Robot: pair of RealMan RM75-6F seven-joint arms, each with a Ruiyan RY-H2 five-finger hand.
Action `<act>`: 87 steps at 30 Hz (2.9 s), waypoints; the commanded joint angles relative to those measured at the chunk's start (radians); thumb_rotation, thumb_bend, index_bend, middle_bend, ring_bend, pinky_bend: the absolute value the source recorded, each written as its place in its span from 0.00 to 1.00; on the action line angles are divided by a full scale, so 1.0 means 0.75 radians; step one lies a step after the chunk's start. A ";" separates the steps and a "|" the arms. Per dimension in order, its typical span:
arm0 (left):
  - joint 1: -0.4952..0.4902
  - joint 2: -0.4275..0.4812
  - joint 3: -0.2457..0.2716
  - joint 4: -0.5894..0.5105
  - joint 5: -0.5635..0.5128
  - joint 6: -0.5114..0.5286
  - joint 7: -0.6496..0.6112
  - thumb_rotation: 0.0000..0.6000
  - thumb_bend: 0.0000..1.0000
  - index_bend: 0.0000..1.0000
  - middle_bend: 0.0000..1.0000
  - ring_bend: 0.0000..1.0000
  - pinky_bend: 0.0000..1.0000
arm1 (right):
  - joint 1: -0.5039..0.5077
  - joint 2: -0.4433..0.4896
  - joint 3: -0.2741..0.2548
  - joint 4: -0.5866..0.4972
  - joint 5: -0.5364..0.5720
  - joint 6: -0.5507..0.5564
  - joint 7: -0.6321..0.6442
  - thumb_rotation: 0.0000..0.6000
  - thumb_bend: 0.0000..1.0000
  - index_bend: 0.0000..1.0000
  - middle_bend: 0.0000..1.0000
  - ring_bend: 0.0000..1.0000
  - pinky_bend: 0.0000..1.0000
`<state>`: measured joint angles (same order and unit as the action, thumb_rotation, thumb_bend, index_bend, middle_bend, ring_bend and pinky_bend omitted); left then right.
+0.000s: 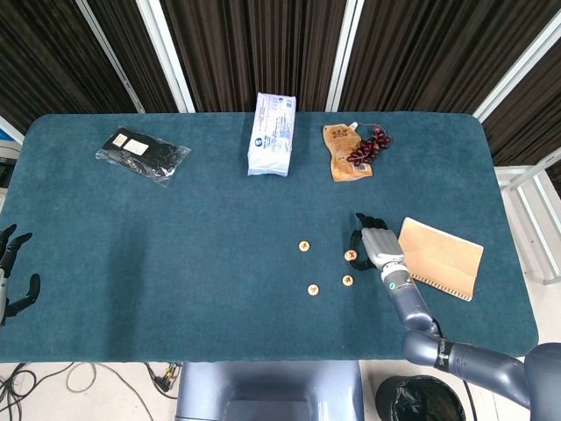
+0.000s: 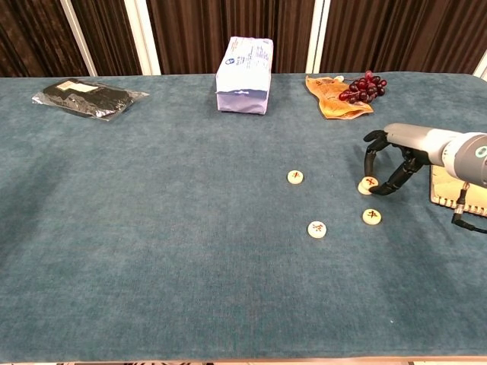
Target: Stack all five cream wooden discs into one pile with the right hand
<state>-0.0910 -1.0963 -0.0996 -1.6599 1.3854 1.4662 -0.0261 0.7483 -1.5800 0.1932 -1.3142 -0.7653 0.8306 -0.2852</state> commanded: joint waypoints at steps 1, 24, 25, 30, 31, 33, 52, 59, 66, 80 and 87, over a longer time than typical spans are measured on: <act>0.000 0.000 0.000 0.000 0.001 0.001 0.000 1.00 0.47 0.15 0.00 0.00 0.00 | 0.001 0.000 0.001 -0.002 -0.003 0.002 -0.001 1.00 0.41 0.55 0.00 0.00 0.00; -0.001 -0.001 0.001 0.001 0.002 0.000 0.003 1.00 0.47 0.15 0.00 0.00 0.00 | 0.007 -0.001 0.005 -0.007 0.006 -0.008 -0.010 1.00 0.41 0.55 0.00 0.00 0.00; 0.000 -0.001 0.000 0.000 0.002 0.001 0.003 1.00 0.47 0.15 0.00 0.00 0.00 | 0.006 0.000 0.007 -0.009 0.008 -0.009 -0.006 1.00 0.41 0.55 0.00 0.00 0.00; 0.000 -0.001 0.000 -0.001 0.001 0.001 0.004 1.00 0.47 0.15 0.00 0.00 0.00 | 0.005 -0.001 0.004 -0.005 0.009 -0.014 -0.005 1.00 0.41 0.55 0.00 0.00 0.00; 0.000 -0.001 0.001 -0.001 0.001 0.000 0.004 1.00 0.47 0.15 0.00 0.00 0.00 | 0.005 -0.001 0.004 -0.005 0.010 -0.015 -0.005 1.00 0.41 0.55 0.00 0.00 0.00; -0.001 -0.001 0.000 -0.001 0.001 0.000 0.006 1.00 0.47 0.15 0.00 0.00 0.00 | 0.005 -0.002 0.003 -0.002 0.010 -0.015 -0.006 1.00 0.41 0.55 0.00 0.00 0.00; -0.001 -0.002 0.000 -0.001 -0.001 -0.001 0.008 1.00 0.47 0.15 0.00 0.00 0.00 | 0.010 0.000 0.005 -0.007 0.012 -0.015 -0.011 1.00 0.41 0.51 0.00 0.00 0.00; -0.001 -0.003 0.000 -0.001 -0.002 -0.001 0.012 1.00 0.47 0.15 0.00 0.00 0.00 | 0.011 0.002 0.004 -0.006 0.017 -0.015 -0.015 1.00 0.41 0.50 0.00 0.00 0.00; -0.001 -0.004 -0.001 -0.002 -0.004 0.001 0.017 1.00 0.47 0.15 0.00 0.00 0.00 | 0.012 0.005 0.004 -0.010 0.017 -0.016 -0.014 1.00 0.41 0.49 0.00 0.00 0.00; -0.001 -0.004 -0.001 -0.003 -0.004 0.001 0.017 1.00 0.47 0.15 0.00 0.00 0.00 | 0.008 0.013 -0.003 -0.021 0.011 -0.022 -0.007 1.00 0.41 0.49 0.00 0.00 0.00; -0.001 -0.004 0.000 -0.003 -0.003 0.002 0.018 1.00 0.47 0.15 0.00 0.00 0.00 | 0.007 0.015 -0.003 -0.032 0.003 -0.016 -0.004 1.00 0.41 0.48 0.00 0.00 0.00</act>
<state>-0.0914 -1.0995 -0.0999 -1.6621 1.3835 1.4676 -0.0124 0.7536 -1.5687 0.1907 -1.3384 -0.7631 0.8188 -0.2882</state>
